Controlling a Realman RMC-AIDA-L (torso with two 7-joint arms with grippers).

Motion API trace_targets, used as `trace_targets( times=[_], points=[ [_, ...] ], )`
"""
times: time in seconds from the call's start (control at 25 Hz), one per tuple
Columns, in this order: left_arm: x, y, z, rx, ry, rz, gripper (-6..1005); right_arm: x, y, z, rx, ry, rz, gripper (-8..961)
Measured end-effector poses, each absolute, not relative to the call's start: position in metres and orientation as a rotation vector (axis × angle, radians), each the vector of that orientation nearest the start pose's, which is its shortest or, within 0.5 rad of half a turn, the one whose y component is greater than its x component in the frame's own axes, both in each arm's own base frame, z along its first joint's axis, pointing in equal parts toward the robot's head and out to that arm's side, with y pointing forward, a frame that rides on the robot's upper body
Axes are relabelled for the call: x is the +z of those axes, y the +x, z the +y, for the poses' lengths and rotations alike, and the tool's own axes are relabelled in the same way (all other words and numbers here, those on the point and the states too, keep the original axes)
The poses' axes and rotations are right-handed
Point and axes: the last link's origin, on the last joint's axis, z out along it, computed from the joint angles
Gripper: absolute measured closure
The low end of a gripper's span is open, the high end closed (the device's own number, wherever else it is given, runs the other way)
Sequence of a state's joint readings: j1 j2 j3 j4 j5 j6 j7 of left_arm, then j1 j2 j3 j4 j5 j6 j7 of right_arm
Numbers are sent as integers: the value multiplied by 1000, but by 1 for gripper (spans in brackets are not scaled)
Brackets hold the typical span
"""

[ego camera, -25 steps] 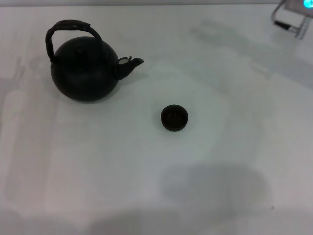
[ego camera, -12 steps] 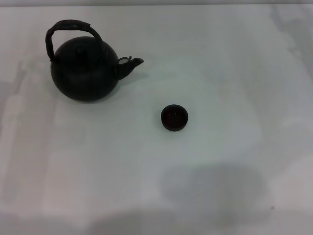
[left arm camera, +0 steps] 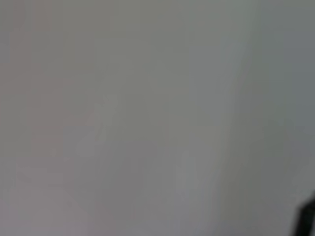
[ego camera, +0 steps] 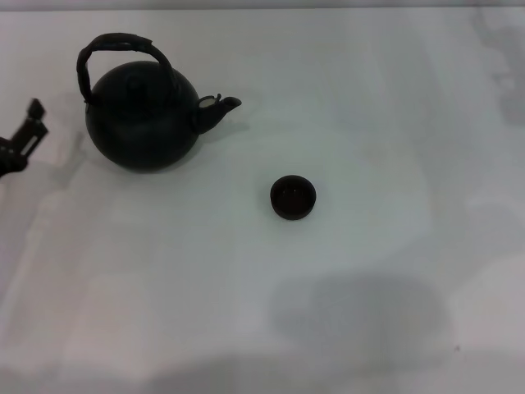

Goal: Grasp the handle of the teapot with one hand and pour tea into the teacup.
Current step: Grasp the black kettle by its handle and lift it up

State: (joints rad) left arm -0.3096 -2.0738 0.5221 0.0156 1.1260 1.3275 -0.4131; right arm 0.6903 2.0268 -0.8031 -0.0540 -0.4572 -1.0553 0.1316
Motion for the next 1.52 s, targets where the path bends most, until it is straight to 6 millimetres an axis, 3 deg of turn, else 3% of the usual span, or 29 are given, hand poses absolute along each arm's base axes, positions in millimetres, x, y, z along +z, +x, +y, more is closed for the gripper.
trace_targets(
  times=[0.24, 0.6, 1.16, 1.36, 1.52],
  points=[
    [-17, -360, 270, -755, -1783, -641, 118, 50, 300, 422, 622, -1498, 417, 108],
    [-23, -345, 295, -751, -1838, -600, 120, 48, 302, 420, 625, -1499, 437, 108],
    [-31, -336, 315, -668, -1880, -537, 123, 45, 306, 416, 623, -1499, 462, 108],
    [-32, -332, 318, -662, -1891, -509, 236, 45, 305, 417, 626, -1500, 461, 108],
    [-32, -331, 320, -660, -1893, -501, 389, 45, 304, 418, 628, -1501, 459, 108]
  ],
)
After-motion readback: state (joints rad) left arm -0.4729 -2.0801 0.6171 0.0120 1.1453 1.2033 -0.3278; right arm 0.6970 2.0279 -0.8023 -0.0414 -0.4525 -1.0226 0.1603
